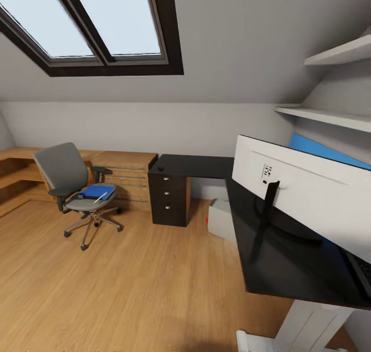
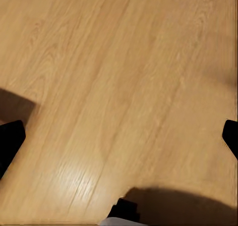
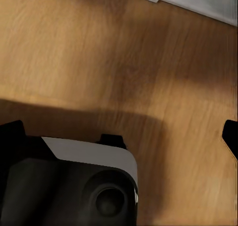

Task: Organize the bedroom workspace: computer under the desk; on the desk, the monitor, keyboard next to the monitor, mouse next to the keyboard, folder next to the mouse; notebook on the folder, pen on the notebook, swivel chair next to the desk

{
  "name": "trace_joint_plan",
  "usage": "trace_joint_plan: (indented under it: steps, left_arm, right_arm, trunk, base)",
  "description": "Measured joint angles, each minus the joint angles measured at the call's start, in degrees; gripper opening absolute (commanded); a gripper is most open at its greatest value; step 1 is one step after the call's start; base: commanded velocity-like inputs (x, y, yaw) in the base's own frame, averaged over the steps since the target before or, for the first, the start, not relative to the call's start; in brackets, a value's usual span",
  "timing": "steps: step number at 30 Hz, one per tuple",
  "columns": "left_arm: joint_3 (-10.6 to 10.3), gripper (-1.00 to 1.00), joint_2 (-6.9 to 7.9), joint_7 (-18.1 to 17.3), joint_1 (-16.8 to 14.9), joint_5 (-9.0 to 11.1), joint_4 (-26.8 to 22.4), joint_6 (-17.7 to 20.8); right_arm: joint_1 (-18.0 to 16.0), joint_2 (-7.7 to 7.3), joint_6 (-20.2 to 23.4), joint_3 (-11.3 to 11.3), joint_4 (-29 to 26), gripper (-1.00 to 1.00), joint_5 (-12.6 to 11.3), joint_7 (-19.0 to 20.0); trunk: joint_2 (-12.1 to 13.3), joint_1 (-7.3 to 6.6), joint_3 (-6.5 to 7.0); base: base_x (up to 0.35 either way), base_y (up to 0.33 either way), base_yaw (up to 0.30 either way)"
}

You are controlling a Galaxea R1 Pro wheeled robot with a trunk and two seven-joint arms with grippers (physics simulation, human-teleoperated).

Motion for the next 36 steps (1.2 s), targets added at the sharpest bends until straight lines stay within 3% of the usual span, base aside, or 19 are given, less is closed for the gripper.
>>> trace_joint_plan:
  steps: [6,11,16,21,29,36]
  left_arm:
    - [0.0,1.0,0.06,0.0,0.0,0.1,0.0,0.0]
    - [0.0,1.0,0.07,0.0,0.0,0.1,0.0,-0.1]
    - [0.0,1.0,0.0,0.0,0.0,0.1,0.0,-0.1]
    - [0.0,1.0,-0.01,0.0,0.0,0.1,0.0,-0.1]
    - [0.0,1.0,-0.02,0.0,0.0,0.1,0.0,-0.1]
    - [0.0,1.0,-0.09,0.0,0.0,0.1,0.0,-0.1]
  right_arm:
    - [0.0,-0.17,-0.3,-0.2,-1.8,1.0,0.0,-0.1]
    - [-0.1,-1.23,-3.0,-0.2,-10.3,1.0,0.0,-0.1]
    - [-0.1,-1.27,-4.5,-0.3,-13.6,1.0,0.0,0.1]
    - [-0.1,-1.37,-5.9,-0.4,-13.8,1.0,0.0,0.3]
    - [-0.1,-1.39,-13.7,-0.2,-7.6,1.0,0.2,0.2]
    - [-0.1,-1.53,-14.8,-0.2,-6.7,1.0,0.2,0.2]
  trunk:
    - [0.0,0.0,0.0]
    - [0.0,0.01,0.01]
    - [0.0,0.02,0.0]
    - [0.0,0.03,0.04]
    - [0.0,0.03,0.41]
    - [0.0,-0.01,0.63]
  base:
    - [-0.09,-0.347,0.0]
    - [-0.128,-0.325,0.0]
    - [-0.277,-0.126,0.0]
    - [-0.325,-0.028,-0.044]
    - [-0.331,-0.004,-0.196]
    - [-0.103,0.0,-0.272]
